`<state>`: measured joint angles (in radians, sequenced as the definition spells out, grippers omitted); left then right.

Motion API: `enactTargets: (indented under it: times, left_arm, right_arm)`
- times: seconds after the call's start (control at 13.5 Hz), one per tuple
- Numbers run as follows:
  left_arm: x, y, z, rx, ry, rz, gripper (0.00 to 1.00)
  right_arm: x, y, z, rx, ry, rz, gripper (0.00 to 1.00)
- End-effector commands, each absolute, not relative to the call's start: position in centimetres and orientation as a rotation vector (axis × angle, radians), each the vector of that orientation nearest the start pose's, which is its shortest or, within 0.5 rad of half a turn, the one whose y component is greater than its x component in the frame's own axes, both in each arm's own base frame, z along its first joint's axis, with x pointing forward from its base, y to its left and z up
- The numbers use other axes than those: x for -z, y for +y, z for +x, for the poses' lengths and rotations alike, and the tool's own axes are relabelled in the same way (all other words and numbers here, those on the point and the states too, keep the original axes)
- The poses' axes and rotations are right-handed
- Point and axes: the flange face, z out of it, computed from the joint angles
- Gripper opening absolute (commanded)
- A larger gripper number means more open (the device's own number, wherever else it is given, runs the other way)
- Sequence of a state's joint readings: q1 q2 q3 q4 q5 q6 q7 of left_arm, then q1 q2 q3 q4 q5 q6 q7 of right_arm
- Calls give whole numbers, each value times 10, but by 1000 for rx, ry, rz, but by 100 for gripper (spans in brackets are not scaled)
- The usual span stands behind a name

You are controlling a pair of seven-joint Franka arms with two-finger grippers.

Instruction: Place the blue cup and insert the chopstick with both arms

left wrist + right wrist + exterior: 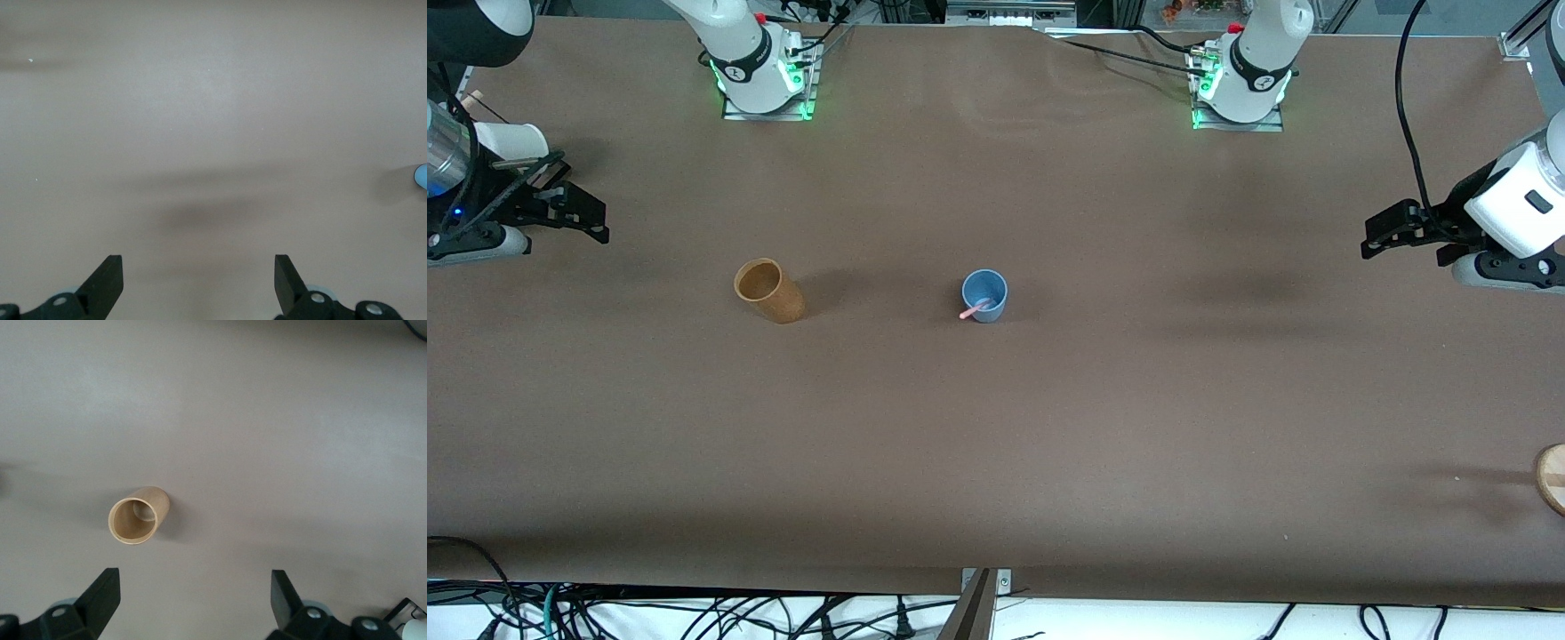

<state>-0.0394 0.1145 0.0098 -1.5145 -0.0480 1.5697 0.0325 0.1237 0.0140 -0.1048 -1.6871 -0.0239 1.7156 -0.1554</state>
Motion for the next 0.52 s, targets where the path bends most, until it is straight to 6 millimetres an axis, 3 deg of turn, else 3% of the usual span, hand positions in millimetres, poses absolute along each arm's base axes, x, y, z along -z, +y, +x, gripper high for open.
enactTargets:
  times: [0.0, 0.44]
  left_arm:
    - [-588, -20, 591, -79, 137, -3172, 100]
    - [-588, -24, 591, -80, 140, -3171, 100]
  right_arm:
    - [-582, 12, 563, 15, -302, -3168, 100]
    - [-601, 5, 567, 94, -273, -3164, 100]
